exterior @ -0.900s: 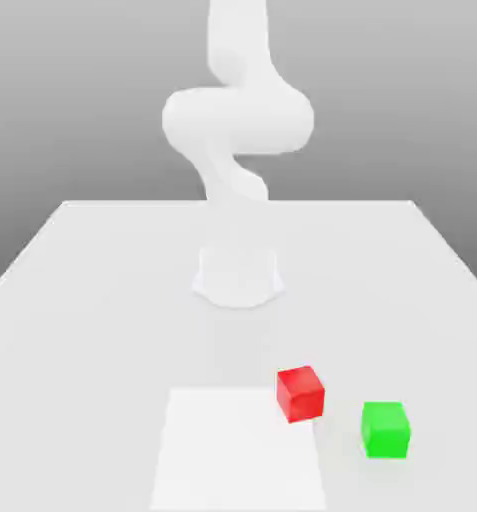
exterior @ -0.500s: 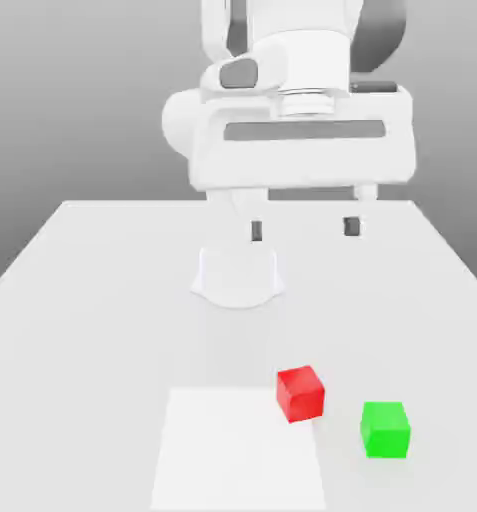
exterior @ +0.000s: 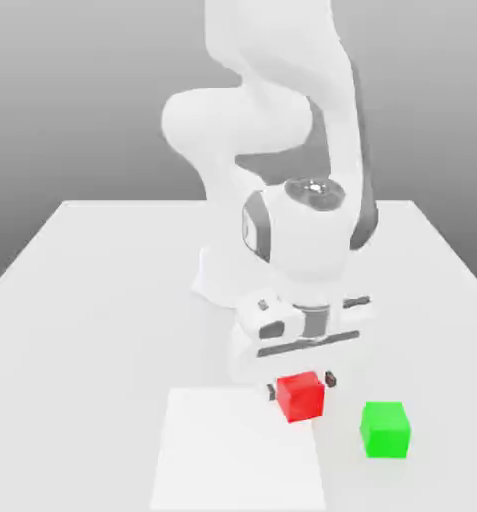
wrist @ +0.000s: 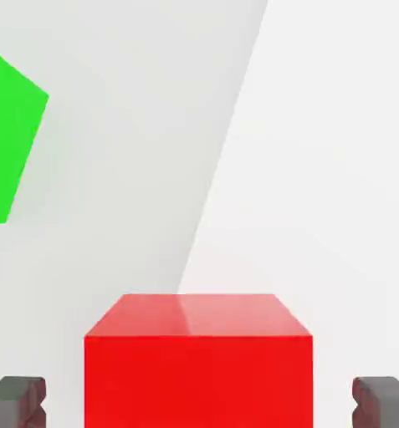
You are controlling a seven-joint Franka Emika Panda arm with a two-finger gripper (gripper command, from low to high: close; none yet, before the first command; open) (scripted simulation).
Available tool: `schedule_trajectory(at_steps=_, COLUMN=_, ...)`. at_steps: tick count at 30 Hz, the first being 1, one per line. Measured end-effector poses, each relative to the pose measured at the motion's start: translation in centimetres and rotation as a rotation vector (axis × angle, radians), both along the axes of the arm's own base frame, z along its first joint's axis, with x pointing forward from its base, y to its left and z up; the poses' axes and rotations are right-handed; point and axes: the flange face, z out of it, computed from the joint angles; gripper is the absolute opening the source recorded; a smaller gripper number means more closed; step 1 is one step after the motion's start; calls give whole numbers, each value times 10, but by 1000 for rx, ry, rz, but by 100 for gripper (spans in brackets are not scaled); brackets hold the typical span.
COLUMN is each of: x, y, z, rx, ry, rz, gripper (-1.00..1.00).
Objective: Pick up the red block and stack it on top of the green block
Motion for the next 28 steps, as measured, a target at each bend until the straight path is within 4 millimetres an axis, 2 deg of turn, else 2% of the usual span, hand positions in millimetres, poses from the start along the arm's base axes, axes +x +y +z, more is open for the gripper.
schedule_trajectory(at_steps=5, x=0, y=0, z=0, rx=0, ry=0, rz=0, gripper=-100)
schedule_trajectory(at_steps=12, x=0, y=1, z=55, rx=-1, ry=0, rz=2, gripper=-100)
schedule_trajectory(at_steps=15, x=16, y=33, z=72, rx=-2, ry=0, rz=90, gripper=-100)
schedule_trajectory(at_steps=19, x=41, y=91, z=93, rx=-1, ry=0, rz=228, gripper=-100)
schedule_trajectory(at_steps=20, x=43, y=104, z=93, rx=-1, ry=0, rz=257, gripper=-100)
schedule_trajectory(at_steps=21, x=46, y=108, z=87, rx=-1, ry=0, rz=265, gripper=-100)
schedule_trajectory(at_steps=25, x=50, y=107, z=44, rx=-1, ry=0, rz=259, gripper=-100)
schedule_trajectory(at_steps=26, x=50, y=107, z=37, rx=-1, ry=0, rz=259, gripper=100)
schedule_trajectory(at_steps=28, x=50, y=107, z=37, rx=-1, ry=0, rz=259, gripper=100)
